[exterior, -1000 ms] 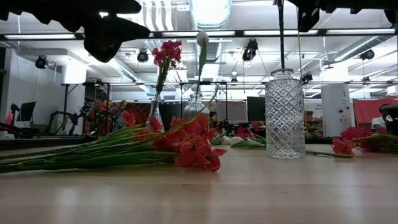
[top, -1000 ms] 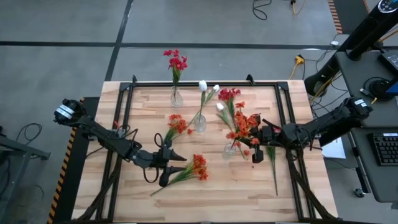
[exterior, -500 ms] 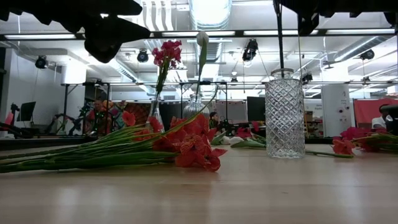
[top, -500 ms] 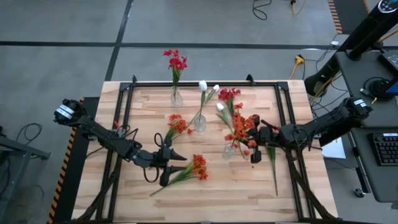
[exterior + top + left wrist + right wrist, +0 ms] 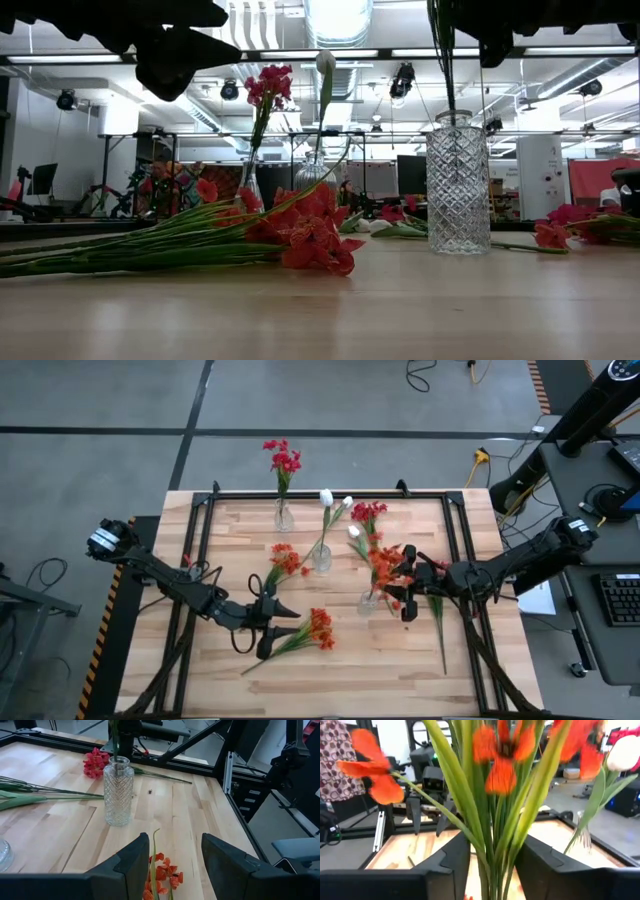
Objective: Sort flowers into vase by color
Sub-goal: Put the middle right orange sprig flower into the bottom right transparent glass vase, then put the middle left orange sprig flower into the bottom right transparent glass vase
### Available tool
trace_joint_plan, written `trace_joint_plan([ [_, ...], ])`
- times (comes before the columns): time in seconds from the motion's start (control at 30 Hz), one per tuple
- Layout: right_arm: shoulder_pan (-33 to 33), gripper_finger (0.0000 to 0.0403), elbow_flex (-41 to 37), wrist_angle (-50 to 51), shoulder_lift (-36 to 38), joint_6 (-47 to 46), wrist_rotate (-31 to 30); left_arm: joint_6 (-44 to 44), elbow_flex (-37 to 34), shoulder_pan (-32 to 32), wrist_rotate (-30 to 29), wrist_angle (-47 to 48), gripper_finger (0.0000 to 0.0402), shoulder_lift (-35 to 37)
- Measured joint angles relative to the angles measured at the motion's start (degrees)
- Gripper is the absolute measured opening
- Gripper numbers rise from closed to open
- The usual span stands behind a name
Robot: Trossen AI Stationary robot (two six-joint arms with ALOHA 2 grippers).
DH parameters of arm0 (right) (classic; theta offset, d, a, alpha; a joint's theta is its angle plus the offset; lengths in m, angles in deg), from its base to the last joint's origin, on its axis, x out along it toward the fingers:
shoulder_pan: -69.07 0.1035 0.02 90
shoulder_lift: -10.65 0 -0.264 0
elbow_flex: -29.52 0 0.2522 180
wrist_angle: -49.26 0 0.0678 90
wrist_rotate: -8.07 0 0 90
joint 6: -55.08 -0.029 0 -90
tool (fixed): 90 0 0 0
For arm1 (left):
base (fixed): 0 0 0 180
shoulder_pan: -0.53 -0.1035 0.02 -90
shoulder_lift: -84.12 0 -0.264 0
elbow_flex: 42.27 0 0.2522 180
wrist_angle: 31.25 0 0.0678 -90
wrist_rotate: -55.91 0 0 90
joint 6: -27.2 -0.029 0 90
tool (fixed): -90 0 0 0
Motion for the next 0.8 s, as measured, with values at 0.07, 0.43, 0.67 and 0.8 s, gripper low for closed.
trace_joint_plan([
  [0.07, 0.00, 0.0149, 0.00, 1.28, 0.02, -1.31, -0.34, -0.38, 0.00, -0.08, 0.00, 0.75, 0.0165, 0.18],
  [0.43, 0.04, 0.0212, 1.78, 11.80, 0.78, -8.73, -2.98, -0.67, 0.00, -0.76, -0.02, 3.78, 0.0165, 3.17],
  [0.67, 0.04, 0.0248, 8.72, 31.45, 0.81, -16.76, -2.98, 1.48, 0.00, -0.76, -0.02, 7.64, 0.0165, 4.75],
  [0.8, 0.03, 0.0260, 13.49, 43.22, 0.81, -21.21, -2.98, 3.85, 0.00, -1.13, -0.02, 12.16, 0.0165, 6.68],
])
